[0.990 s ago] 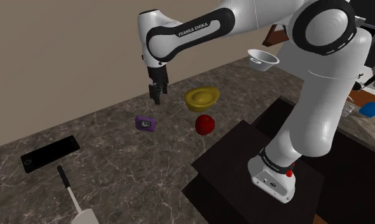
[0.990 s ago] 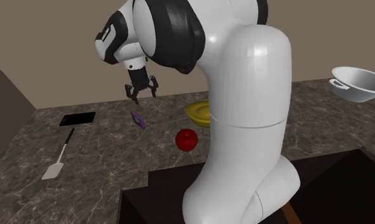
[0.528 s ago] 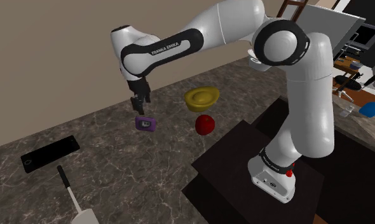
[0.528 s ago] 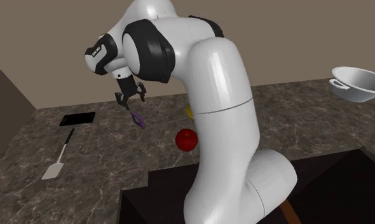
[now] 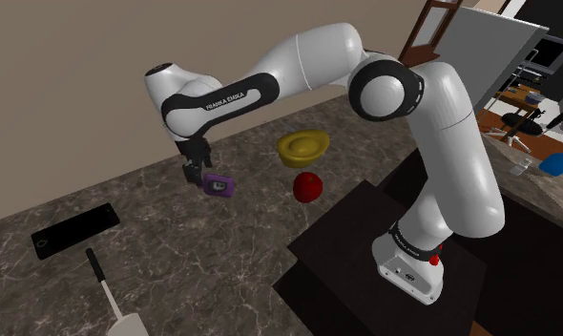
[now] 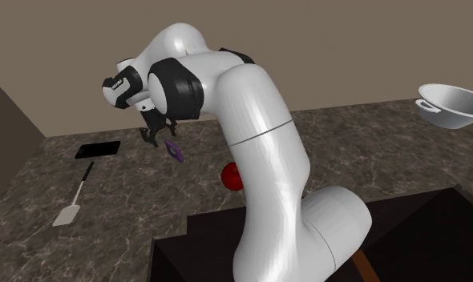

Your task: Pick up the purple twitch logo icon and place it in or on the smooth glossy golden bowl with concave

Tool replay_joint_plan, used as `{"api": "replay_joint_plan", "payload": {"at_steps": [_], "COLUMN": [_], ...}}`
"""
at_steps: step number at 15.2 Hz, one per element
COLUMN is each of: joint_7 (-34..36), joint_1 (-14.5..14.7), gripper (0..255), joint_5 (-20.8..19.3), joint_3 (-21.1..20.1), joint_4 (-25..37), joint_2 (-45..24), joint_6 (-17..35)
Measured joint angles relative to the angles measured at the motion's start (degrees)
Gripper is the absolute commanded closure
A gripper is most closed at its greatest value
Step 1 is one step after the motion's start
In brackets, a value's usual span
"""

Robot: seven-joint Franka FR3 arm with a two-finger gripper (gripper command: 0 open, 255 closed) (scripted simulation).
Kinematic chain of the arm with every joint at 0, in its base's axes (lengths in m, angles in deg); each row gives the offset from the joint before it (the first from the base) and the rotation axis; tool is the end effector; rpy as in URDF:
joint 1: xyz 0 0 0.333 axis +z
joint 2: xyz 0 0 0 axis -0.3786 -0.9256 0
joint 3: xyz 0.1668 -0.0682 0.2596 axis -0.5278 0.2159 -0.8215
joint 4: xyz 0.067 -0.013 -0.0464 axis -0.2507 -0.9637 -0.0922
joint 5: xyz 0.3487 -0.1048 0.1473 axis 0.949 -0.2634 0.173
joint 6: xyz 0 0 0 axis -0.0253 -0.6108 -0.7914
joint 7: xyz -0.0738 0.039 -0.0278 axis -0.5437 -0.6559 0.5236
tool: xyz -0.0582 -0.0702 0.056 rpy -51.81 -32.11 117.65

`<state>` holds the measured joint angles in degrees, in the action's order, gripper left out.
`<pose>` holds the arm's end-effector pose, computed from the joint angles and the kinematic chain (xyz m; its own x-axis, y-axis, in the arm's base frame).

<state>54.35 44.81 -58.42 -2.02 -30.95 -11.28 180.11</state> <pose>0.6083 0.3573 0.2338 0.7112 0.6402 -0.2905 0.6646 -0.7470 -0.0191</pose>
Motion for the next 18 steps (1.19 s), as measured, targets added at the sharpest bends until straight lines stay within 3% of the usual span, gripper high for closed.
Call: {"api": "replay_joint_plan", "payload": {"at_steps": [10, 11, 18], "joint_7": [0.2, 0.2, 0.3], "joint_1": [-0.2, -0.2, -0.2], "gripper": [0, 255, 255], "joint_5": [-0.3, -0.3, -0.3], "joint_3": [0.2, 0.2, 0.2], "joint_4": [-2.5, -2.5, -2.4], "joint_2": [-0.7, -0.7, -0.6], "joint_6": [3.1, 3.1, 3.1]}}
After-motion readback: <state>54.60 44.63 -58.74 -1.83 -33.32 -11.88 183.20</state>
